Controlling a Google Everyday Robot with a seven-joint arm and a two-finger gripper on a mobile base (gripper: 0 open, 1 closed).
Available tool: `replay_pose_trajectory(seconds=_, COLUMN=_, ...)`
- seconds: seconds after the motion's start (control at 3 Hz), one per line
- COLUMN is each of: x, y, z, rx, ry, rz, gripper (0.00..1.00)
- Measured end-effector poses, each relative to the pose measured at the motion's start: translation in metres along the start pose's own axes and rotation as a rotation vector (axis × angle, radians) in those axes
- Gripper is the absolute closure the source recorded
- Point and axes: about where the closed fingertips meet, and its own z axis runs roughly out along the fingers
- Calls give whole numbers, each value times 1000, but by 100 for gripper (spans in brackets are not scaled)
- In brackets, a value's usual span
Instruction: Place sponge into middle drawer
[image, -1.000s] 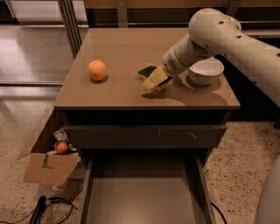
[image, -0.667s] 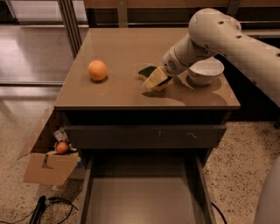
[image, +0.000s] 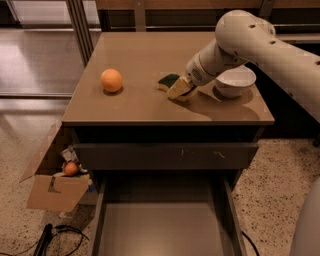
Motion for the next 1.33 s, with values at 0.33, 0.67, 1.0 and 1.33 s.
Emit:
replay_pose_trajectory(seconds=0.33, x=0, y=0, z=0, rx=0, ry=0, rz=0, gripper=73)
replay_pose_trajectory(seconds=0.67, x=0, y=0, z=0, rx=0, ry=0, rz=0, gripper=96)
replay_pose_trajectory(seconds=1.0, x=0, y=0, z=0, rx=0, ry=0, rz=0, gripper=100)
replay_pose_trajectory(seconds=1.33, x=1, y=0, z=2, rx=-7, ry=4, rz=-2, gripper=100)
